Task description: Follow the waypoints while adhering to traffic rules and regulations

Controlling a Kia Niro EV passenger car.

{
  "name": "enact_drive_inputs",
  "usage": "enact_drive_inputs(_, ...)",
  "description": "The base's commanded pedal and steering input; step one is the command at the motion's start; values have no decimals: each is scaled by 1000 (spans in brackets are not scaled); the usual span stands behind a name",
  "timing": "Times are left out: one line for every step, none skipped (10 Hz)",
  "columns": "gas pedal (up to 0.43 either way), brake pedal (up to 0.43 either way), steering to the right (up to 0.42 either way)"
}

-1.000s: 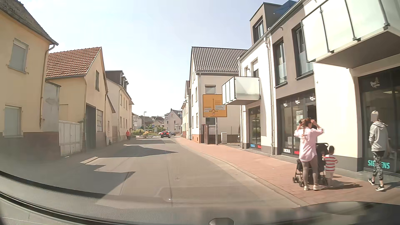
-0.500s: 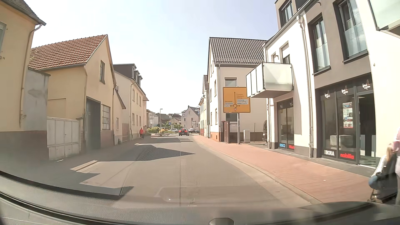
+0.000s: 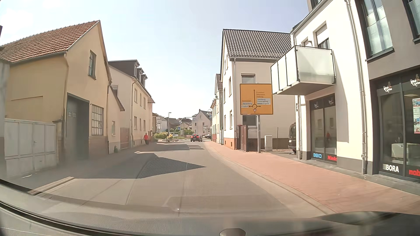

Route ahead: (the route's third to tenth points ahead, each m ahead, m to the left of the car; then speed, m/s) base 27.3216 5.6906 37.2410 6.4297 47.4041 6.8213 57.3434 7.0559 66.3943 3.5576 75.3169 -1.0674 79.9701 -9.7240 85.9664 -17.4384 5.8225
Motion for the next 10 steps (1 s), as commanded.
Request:
enact_drive_inputs(157, 0, -1)
enact_drive_inputs(157, 0, -1)
enact_drive_inputs(157, 0, -1)
enact_drive_inputs(157, 0, -1)
enact_drive_inputs(157, 0, -1)
enact_drive_inputs(157, 0, -1)
enact_drive_inputs(157, 0, -10)
enact_drive_inputs(157, 0, -26)
enact_drive_inputs(157, 0, -44)
enact_drive_inputs(157, 0, -56)
